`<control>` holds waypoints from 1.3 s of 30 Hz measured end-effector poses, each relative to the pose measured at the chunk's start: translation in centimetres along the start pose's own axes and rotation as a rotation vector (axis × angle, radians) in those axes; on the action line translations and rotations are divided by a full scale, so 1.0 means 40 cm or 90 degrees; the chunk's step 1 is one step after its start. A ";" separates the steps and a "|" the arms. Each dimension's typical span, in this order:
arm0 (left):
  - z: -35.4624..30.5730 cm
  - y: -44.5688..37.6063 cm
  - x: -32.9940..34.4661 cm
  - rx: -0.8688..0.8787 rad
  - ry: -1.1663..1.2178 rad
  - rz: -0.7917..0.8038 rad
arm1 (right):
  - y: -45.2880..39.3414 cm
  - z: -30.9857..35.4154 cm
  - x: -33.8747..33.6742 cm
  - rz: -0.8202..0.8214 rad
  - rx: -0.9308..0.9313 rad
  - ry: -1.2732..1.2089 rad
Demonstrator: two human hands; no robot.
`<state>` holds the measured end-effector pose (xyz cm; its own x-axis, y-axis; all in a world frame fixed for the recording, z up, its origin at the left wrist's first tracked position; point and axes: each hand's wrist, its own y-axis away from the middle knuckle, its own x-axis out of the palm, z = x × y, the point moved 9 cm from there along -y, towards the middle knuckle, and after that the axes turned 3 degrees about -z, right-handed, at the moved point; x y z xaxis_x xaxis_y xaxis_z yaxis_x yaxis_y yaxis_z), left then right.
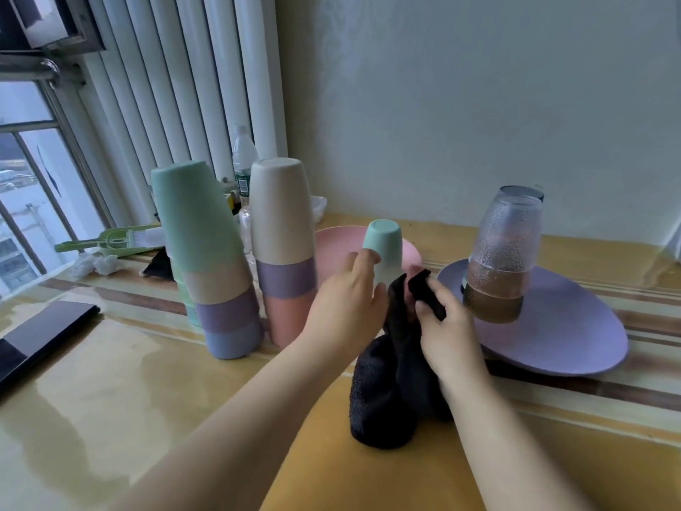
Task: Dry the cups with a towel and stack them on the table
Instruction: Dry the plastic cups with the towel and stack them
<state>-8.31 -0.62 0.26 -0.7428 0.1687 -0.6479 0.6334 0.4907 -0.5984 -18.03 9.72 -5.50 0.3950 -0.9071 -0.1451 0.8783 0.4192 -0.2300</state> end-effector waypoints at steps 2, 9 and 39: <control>0.063 -0.031 0.078 -0.147 0.070 0.072 | -0.007 -0.011 -0.018 -0.031 0.010 -0.009; 0.208 -0.131 0.237 -0.405 0.212 0.142 | -0.013 -0.032 -0.012 -0.010 -0.005 0.016; 0.105 0.077 0.062 -0.279 0.453 0.077 | 0.067 0.110 0.069 0.071 -0.258 0.029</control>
<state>-7.30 -2.30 -5.16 -0.7277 0.6678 -0.1564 0.6851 0.6970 -0.2119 -13.40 8.19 -2.27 0.4612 -0.8569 -0.2302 0.6502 0.5029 -0.5695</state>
